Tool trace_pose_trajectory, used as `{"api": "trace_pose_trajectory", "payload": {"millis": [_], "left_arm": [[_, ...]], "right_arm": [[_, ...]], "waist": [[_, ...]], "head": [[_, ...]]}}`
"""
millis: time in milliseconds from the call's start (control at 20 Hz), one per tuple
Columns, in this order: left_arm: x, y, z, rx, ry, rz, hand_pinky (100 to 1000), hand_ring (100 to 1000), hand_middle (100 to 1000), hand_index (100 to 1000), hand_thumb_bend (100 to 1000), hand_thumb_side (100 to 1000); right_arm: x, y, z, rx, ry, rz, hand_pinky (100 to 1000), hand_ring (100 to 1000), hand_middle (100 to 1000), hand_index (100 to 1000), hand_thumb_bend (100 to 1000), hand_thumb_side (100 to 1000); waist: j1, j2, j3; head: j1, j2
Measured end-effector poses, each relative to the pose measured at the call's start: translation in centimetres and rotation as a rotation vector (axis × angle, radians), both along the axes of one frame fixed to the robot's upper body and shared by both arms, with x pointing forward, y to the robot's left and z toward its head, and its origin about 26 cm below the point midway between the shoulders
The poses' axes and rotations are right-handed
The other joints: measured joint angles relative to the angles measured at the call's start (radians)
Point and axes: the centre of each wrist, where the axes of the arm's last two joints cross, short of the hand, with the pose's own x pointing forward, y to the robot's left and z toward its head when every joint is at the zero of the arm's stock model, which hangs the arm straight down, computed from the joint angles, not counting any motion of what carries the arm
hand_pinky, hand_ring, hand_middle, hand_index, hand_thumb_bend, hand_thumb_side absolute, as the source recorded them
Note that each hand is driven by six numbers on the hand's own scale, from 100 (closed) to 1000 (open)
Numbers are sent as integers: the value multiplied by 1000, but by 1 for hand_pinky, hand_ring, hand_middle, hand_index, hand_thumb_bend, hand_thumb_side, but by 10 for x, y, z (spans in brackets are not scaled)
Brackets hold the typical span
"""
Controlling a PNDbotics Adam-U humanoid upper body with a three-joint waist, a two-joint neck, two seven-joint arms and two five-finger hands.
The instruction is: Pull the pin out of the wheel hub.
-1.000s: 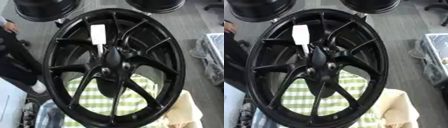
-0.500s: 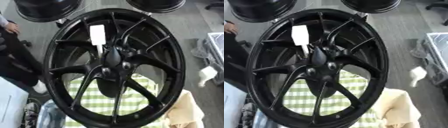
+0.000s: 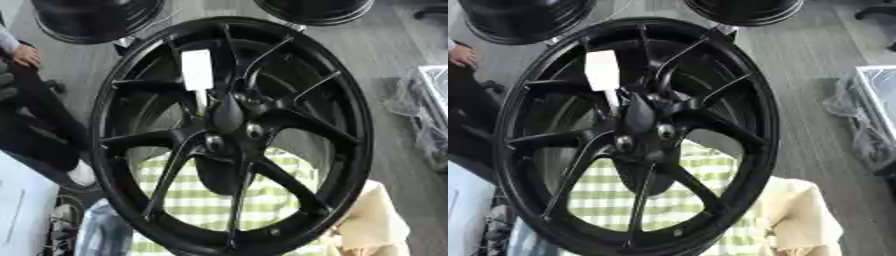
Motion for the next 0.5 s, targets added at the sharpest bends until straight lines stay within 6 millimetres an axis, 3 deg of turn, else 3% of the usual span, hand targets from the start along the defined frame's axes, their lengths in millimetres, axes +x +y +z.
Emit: {"api": "trace_pose_trajectory", "payload": {"millis": [150,400,450,500], "left_arm": [[3,-5,3,-6,-14,-16,761,770,705,732,100,837],[8,-18,13,-12,-56,-53,761,771,707,735,100,825],[9,-20,15,-14,-63,-59,762,771,707,735,100,825],[9,-22,16,-14,-67,-65,762,771,707,736,100,823]], "right_arm": [[7,12,11,91,-120,70,844,801,717,825,100,711],[22,26,25,180,-251,250,842,790,725,837,100,681],[25,27,26,193,-267,278,844,792,729,840,100,607],[29,28,27,205,-278,302,845,793,732,841,100,687]], "waist": [[3,0,1],[10,0,10],[11,0,13],[12,0,14]], "head": [[-1,0],[-4,0],[-5,0],[-6,0]]}}
